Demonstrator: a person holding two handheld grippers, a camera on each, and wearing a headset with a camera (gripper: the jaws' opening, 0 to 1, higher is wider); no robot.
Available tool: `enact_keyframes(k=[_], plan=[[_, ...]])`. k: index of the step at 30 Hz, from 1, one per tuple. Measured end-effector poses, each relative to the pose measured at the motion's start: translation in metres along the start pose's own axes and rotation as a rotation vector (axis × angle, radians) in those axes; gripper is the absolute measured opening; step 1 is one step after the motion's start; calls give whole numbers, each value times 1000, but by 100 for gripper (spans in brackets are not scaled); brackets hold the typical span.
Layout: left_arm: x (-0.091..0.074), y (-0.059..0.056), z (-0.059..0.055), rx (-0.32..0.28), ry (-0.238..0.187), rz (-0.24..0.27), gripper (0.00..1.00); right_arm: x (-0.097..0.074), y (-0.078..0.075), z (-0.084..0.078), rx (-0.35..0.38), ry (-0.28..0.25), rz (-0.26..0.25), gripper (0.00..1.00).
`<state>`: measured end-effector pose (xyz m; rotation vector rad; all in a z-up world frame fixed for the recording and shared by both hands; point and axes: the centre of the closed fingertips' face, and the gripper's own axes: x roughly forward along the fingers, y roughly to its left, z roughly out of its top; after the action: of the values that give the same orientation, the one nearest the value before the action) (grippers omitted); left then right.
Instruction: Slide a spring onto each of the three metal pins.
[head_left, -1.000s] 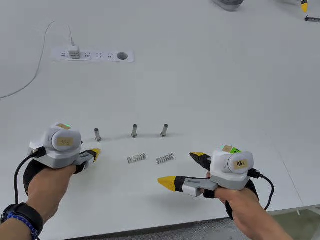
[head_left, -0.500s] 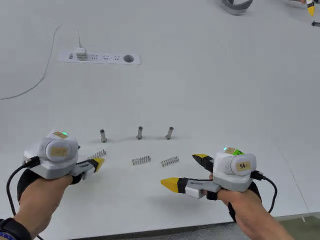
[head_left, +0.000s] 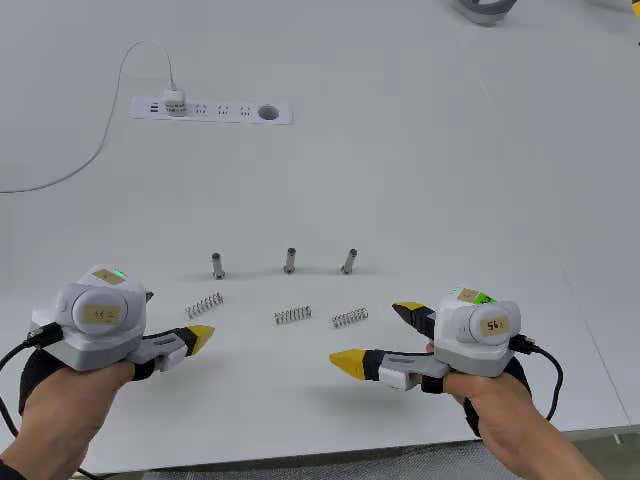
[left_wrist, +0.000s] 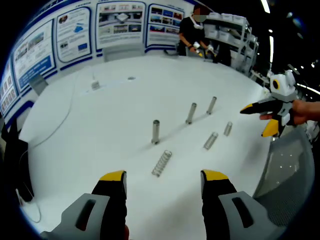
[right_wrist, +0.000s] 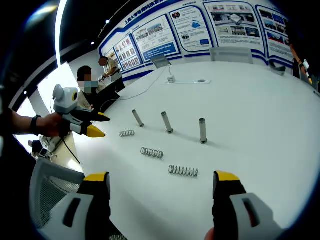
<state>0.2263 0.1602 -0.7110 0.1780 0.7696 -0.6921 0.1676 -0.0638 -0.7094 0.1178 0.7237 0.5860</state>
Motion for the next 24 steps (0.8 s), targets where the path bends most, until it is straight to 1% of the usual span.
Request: enact_keyframes(k=[5, 9, 11, 15, 21, 24], plan=[[-8, -1, -2, -3, -12, -7, 64, 1, 1, 0, -3, 2, 3, 86], [-11, 0, -6, -3, -12, -13, 65, 2, 2, -1, -6, 6, 5, 86], [-14, -2, -9, -4, -9, -15, 67, 2, 2, -1, -7, 8, 7, 86], [-17, -1, -12, -8, -8, -18, 70, 4, 4, -2, -11, 14, 12, 86], [-19, 0, -11, -14, -17, -23, 73, 5, 6, -1, -19, 18, 19, 87], [-22, -2, -10, -18, -24, -27, 75, 5, 7, 0, -19, 16, 20, 87]])
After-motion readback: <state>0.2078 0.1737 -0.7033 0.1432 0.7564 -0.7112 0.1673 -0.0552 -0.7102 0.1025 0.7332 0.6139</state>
